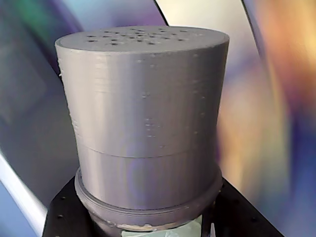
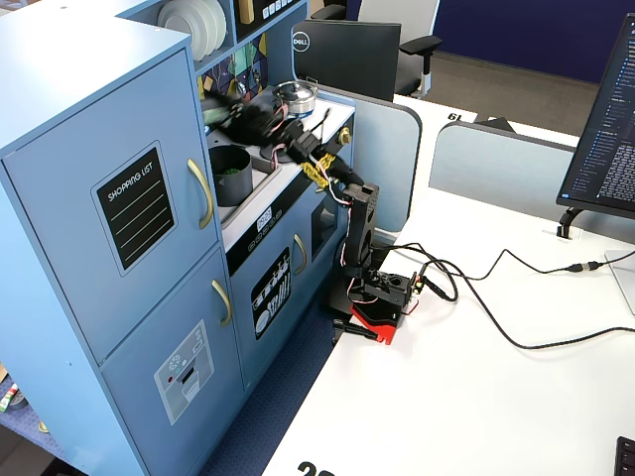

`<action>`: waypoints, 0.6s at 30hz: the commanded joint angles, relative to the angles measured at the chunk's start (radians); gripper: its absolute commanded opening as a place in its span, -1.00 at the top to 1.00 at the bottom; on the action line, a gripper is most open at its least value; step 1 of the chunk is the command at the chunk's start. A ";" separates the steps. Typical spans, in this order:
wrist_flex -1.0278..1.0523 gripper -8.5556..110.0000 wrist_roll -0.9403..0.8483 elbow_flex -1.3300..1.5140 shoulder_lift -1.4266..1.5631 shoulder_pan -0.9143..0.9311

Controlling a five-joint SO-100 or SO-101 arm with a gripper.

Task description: Put salt in the gray recipient

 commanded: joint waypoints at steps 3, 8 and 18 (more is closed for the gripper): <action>-0.124 0.86 -0.899 -0.046 0.078 0.379; -0.365 0.86 -1.468 0.107 0.109 0.549; -0.701 0.86 -1.812 0.532 0.186 0.594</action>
